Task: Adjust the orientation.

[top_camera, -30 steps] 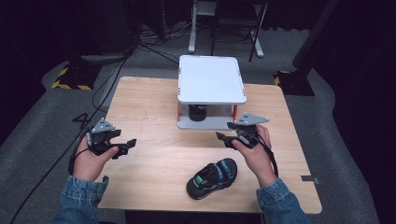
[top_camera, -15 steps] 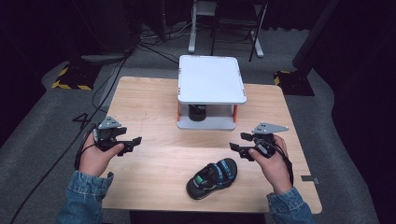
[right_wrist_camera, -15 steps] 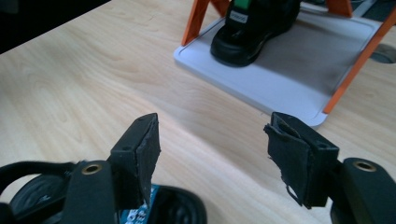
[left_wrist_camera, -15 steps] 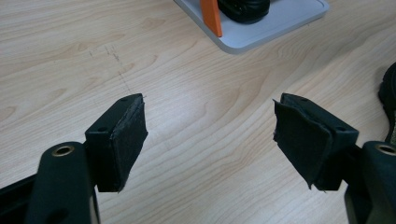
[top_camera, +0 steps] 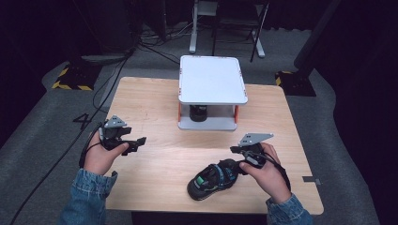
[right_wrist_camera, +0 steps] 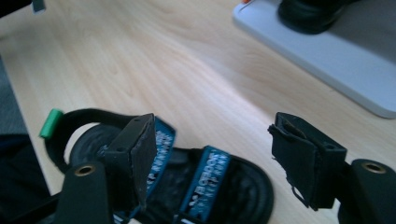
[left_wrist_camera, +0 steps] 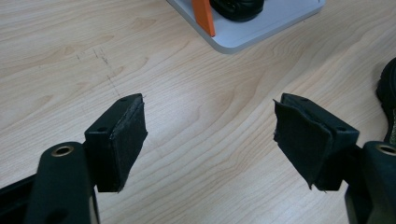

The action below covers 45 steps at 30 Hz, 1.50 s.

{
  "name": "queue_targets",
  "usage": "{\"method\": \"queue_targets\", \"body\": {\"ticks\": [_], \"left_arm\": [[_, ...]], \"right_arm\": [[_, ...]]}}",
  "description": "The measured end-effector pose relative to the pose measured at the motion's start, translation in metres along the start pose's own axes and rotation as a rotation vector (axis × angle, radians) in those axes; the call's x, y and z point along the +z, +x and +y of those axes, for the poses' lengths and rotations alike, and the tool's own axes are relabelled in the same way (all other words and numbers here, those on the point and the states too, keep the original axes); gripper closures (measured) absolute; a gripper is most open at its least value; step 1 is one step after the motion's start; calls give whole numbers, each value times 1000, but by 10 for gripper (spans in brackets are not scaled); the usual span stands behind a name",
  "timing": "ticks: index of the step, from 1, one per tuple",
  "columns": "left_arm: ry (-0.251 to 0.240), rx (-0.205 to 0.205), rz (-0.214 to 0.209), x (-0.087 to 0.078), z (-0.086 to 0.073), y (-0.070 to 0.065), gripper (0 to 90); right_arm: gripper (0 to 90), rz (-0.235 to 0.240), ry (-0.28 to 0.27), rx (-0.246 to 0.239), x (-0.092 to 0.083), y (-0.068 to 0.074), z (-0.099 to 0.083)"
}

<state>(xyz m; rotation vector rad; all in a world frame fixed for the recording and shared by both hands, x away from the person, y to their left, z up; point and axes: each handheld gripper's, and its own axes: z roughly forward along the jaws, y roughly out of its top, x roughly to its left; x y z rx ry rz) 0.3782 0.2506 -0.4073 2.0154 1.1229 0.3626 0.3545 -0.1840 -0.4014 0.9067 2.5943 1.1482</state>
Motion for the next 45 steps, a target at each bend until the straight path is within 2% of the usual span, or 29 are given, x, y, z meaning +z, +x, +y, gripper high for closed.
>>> {"method": "queue_targets", "body": {"ticks": [7,10,16,20,24,28,37,41,45], "left_arm": [[4,1,2,0,0,0,252],[8,4,-1,1,-1,-1,252],[8,4,-1,0,-1,0,252],[9,-1,1,0,-2,0,253],[6,0,6,-1,-3,1,252],[5,-3,8,-1,-3,1,252],[8,-1,7,-1,-4,0,252],[4,-4,14,-4,-6,1,252],[5,-13,23,-7,-11,2,252]], "right_arm": [[316,79,61,-44,12,15,1],[329,107,107,-48,19,19,0],[395,136,177,-42,33,23,-5],[409,152,207,-36,42,27,-7],[445,148,220,-10,46,29,-8],[512,145,222,6,45,29,-7],[621,122,204,-17,39,28,-3],[622,93,166,-14,32,20,0],[623,53,110,8,23,3,4]]}}
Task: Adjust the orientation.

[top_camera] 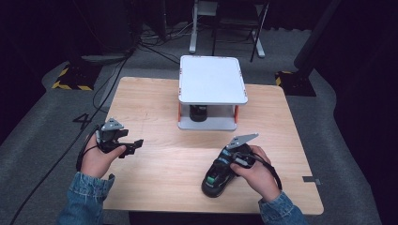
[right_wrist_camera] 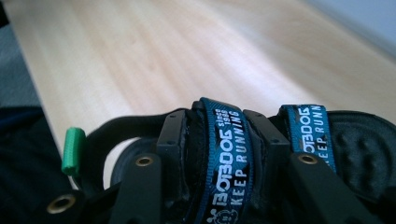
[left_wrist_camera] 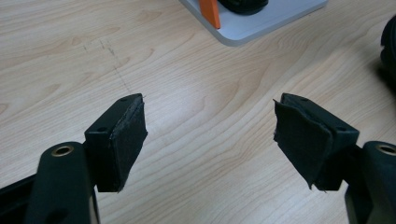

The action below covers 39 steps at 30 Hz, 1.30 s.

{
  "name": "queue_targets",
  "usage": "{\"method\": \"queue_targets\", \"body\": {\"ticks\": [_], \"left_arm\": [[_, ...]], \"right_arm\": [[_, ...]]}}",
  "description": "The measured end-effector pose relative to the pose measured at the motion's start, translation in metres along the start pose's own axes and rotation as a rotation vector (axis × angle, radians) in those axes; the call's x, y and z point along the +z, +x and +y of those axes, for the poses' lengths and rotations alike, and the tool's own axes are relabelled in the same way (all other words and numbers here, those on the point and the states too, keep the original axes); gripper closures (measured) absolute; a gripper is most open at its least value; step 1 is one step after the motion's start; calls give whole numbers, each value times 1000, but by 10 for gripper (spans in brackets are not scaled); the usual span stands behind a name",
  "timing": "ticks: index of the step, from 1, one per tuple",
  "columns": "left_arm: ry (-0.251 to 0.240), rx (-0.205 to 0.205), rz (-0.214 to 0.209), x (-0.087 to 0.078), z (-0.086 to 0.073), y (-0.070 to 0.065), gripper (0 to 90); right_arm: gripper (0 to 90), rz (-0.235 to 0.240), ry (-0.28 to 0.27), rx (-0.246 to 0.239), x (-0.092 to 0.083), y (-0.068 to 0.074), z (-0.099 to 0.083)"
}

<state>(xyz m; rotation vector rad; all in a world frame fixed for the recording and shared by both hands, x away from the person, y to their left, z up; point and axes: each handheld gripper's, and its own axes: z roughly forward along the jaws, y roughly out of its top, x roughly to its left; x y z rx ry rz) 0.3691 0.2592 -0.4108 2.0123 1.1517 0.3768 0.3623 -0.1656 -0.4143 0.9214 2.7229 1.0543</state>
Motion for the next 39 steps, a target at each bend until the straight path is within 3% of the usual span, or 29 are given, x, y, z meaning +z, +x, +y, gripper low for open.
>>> {"method": "queue_targets", "body": {"ticks": [6,12,16,18,25,29,33,37,39], "left_arm": [[5,-19,27,-8,-10,3,252],[13,-45,55,-19,-23,7,253],[6,-62,67,-26,-29,9,253],[4,-67,73,-28,-30,9,253],[1,-56,65,-26,-27,9,253],[0,-51,53,-23,-23,8,253],[6,-44,44,-19,-19,8,253],[7,-31,32,-13,-15,5,253],[7,-27,27,-11,-13,5,253]], "right_arm": [[622,-56,-53,29,-6,-32,1],[626,-109,-98,58,-1,-65,3],[627,-140,-87,69,8,-80,0],[630,-112,-98,81,11,-85,-2],[429,-159,-121,73,1,-77,0],[419,-183,-171,65,-17,-64,2],[508,-91,-184,74,-27,-47,2],[588,1,-98,32,-20,-28,4],[651,6,-64,25,-15,-23,3]]}}
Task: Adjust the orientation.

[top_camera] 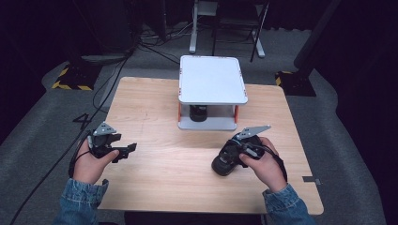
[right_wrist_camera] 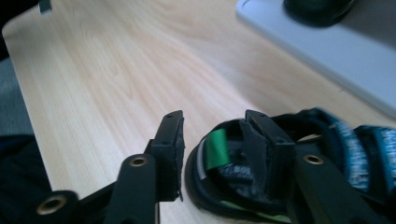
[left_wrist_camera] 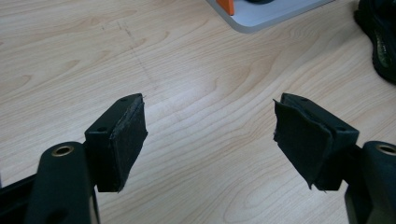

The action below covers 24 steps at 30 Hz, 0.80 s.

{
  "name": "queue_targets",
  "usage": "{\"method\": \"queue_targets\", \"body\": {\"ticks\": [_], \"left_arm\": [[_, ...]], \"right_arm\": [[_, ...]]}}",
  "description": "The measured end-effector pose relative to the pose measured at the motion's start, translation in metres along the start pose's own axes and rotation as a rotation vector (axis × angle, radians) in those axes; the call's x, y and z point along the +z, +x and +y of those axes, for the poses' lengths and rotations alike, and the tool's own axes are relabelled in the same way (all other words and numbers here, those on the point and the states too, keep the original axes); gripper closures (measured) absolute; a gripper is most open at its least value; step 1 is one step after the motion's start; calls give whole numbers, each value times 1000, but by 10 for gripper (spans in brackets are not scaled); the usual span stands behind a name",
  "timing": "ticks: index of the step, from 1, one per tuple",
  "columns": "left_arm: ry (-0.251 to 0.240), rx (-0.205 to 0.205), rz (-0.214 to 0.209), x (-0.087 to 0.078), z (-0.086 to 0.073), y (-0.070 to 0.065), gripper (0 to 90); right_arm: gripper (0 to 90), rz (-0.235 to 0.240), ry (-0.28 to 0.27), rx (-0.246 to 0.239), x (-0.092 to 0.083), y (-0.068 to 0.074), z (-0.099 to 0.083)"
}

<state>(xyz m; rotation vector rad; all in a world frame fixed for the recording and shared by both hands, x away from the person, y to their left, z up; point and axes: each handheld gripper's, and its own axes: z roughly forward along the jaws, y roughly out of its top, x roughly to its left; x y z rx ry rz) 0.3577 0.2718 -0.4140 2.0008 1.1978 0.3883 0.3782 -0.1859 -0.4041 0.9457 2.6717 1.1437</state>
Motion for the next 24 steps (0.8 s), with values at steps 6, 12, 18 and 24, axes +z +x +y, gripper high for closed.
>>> {"method": "queue_targets", "body": {"ticks": [6,12,18,24], "left_arm": [[9,10,-20,7,5,-1,253],[5,22,-33,13,11,-4,253],[-1,45,-53,21,21,-8,253],[7,62,-78,31,30,-14,252]], "right_arm": [[855,-5,6,17,2,-1,-7],[862,-18,13,23,-11,0,-11],[861,-53,27,54,-37,-3,-20],[855,-96,33,95,-57,-11,-37]]}}
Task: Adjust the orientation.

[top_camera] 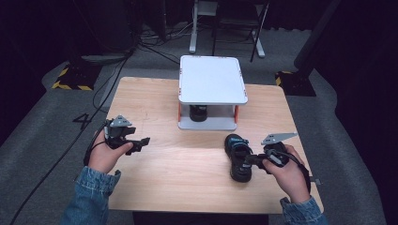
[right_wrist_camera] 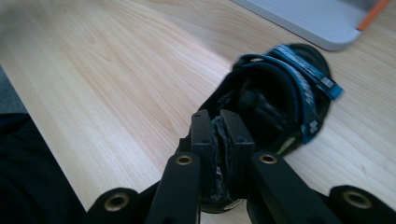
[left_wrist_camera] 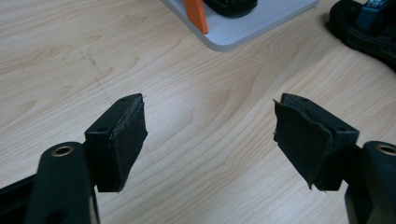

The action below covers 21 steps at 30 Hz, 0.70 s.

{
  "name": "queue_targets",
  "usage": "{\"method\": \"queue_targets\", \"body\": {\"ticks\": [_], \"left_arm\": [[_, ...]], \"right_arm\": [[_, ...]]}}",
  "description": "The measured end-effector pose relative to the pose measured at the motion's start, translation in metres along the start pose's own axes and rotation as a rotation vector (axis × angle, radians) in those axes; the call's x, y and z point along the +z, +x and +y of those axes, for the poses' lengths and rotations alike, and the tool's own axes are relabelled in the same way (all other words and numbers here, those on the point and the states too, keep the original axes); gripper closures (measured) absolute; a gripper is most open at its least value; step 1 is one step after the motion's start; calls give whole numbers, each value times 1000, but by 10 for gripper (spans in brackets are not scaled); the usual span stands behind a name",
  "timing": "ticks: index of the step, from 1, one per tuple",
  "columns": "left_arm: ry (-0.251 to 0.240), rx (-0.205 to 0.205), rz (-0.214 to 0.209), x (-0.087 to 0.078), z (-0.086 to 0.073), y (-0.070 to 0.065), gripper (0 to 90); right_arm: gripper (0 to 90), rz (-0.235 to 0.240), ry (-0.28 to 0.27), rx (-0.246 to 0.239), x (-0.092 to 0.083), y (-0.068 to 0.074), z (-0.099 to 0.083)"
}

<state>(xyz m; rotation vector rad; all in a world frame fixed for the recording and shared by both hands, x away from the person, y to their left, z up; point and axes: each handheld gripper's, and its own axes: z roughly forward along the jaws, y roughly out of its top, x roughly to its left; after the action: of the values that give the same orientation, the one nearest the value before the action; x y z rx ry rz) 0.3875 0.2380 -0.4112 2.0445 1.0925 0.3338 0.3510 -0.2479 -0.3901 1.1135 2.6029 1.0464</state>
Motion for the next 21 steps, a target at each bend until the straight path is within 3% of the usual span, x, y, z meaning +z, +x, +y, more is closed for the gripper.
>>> {"method": "queue_targets", "body": {"ticks": [3,6,9,11,14,15,18,21], "left_arm": [[-3,11,-7,4,4,-2,252],[1,16,-13,7,6,-3,252],[4,26,-14,9,8,-4,252],[3,30,-17,9,9,-4,252],[4,30,-17,9,9,-5,251],[6,30,-16,9,9,-4,251],[6,28,-12,9,9,-4,251],[5,27,-14,8,8,-5,251]], "right_arm": [[849,-32,13,35,-5,-8,-8],[834,-78,69,50,-5,-12,-15],[783,-68,60,48,-4,-10,-19],[635,-80,41,56,-6,-8,-18],[326,-74,20,93,-4,-8,-20],[267,-76,19,97,-2,-8,-21],[172,-79,41,107,8,-8,-23],[193,-73,91,107,22,-11,-27]]}}
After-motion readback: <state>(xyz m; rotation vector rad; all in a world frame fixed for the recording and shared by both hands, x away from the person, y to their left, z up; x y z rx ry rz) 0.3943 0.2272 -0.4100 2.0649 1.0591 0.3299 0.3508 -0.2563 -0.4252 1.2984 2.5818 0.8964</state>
